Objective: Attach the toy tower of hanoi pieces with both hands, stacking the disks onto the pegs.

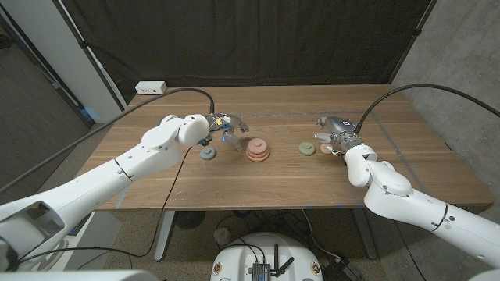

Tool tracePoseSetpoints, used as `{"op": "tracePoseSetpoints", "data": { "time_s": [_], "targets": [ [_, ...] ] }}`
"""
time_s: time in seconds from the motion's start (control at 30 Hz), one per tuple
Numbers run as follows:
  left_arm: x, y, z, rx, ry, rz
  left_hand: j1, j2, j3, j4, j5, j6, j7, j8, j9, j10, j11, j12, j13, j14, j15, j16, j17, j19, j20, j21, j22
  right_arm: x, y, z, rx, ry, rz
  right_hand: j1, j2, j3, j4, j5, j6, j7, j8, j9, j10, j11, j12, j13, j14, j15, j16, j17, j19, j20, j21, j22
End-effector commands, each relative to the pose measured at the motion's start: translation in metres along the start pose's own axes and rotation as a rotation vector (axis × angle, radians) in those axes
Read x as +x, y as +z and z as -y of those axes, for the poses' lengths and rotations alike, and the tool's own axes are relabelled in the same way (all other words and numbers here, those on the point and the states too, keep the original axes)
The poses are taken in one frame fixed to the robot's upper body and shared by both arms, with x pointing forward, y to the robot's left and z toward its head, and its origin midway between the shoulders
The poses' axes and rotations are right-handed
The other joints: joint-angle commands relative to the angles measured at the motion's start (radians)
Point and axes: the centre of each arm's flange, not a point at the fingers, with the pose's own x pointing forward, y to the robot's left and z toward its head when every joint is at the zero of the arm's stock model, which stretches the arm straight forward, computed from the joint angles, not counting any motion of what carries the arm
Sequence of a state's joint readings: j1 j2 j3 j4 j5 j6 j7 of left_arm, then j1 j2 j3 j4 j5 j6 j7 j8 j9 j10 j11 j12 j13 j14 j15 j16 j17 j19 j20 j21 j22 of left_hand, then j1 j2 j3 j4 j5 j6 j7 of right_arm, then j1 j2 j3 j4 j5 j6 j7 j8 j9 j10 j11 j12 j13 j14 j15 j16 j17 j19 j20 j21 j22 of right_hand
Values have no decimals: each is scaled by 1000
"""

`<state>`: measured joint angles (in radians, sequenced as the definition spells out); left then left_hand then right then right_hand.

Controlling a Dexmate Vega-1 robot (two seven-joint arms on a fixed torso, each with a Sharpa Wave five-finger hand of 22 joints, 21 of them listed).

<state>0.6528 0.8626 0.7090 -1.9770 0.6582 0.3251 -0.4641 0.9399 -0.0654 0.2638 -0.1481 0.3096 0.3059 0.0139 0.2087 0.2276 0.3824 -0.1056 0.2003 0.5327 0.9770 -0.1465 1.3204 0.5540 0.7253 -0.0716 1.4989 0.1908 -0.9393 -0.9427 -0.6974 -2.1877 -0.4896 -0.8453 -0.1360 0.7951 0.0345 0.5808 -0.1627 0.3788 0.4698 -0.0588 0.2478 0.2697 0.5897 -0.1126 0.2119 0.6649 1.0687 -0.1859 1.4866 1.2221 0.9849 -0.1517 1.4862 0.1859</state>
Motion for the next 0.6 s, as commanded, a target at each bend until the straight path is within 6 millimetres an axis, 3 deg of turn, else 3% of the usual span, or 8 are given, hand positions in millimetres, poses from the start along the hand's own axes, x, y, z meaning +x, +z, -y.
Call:
{"op": "tracePoseSetpoints", "data": {
  "time_s": [0.03, 0.6],
  "targets": [
    [-8, -8, 2, -35, 31, -38, 2, 9, 2, -3, 5, 11, -2, 9, 0, 13, 0, 9, 1, 2, -72, 6, 2, 0, -135, 0, 0, 4, -2, 2, 11, -4, 3, -10, -1, 7, 0, 7, 28, -1, 9, 1, 10, -3, 0, 3, 4, -31, 6, 3, 5, -67, -3, 3],
    [-29, -28, 25, -121, 136, -125, 14, 28, 13, -7, 11, 63, -11, 26, -2, 63, -11, 25, -1, 11, -73, 16, 3, 10, -135, -1, 0, 4, -4, -1, 28, -18, 23, -15, -5, 8, -1, 7, 66, 0, 36, 20, -19, 11, -15, 3, -1, -31, 4, 0, 5, -67, -3, 4]
  ]
}}
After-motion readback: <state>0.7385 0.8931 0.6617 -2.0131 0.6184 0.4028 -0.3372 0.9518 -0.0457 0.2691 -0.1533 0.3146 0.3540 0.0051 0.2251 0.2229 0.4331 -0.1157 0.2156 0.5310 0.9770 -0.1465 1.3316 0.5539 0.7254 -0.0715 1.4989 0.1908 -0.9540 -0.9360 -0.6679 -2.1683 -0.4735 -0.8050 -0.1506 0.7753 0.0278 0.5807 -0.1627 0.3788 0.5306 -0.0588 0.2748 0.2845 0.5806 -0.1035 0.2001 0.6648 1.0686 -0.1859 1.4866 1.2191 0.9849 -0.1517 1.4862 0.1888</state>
